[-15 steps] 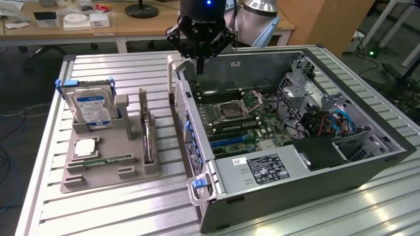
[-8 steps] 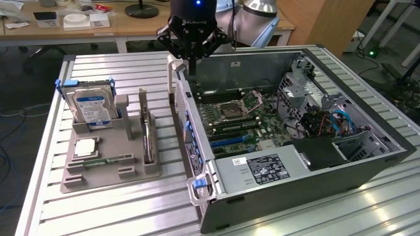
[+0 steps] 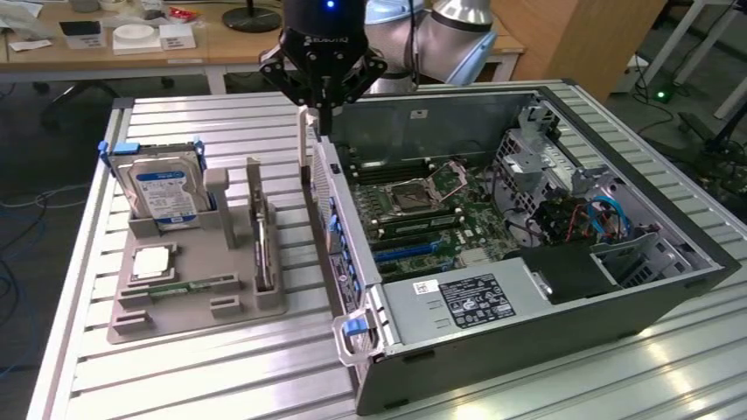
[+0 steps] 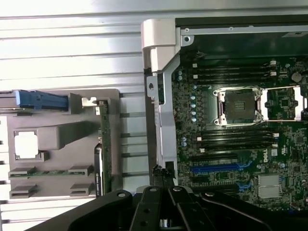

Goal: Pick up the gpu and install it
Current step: 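Reach for the gpu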

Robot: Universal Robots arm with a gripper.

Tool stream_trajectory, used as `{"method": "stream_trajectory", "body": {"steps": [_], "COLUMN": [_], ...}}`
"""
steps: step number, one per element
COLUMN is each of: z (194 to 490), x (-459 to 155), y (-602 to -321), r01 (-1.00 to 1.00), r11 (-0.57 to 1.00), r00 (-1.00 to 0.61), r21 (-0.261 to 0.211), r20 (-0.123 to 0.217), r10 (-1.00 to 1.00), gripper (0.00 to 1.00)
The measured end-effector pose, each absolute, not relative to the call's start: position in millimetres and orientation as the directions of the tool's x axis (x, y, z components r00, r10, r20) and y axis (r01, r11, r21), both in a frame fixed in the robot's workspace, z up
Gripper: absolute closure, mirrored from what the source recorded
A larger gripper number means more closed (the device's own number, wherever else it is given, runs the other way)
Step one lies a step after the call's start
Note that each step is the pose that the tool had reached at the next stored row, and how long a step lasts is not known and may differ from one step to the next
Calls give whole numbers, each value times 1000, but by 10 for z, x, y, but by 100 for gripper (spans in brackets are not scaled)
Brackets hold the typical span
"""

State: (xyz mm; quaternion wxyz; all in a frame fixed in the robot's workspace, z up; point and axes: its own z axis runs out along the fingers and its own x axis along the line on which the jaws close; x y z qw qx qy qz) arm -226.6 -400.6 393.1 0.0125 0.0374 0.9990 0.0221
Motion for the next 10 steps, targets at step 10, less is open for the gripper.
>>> {"method": "stream_trajectory", "body": {"steps": [10], "z": [3928], "x": [-2514], "y": [-4011], "r01": [74], "r11": [996], "r00": [-997], "r21": [45], "r20": [-23], "r10": [75], "gripper": [89]}}
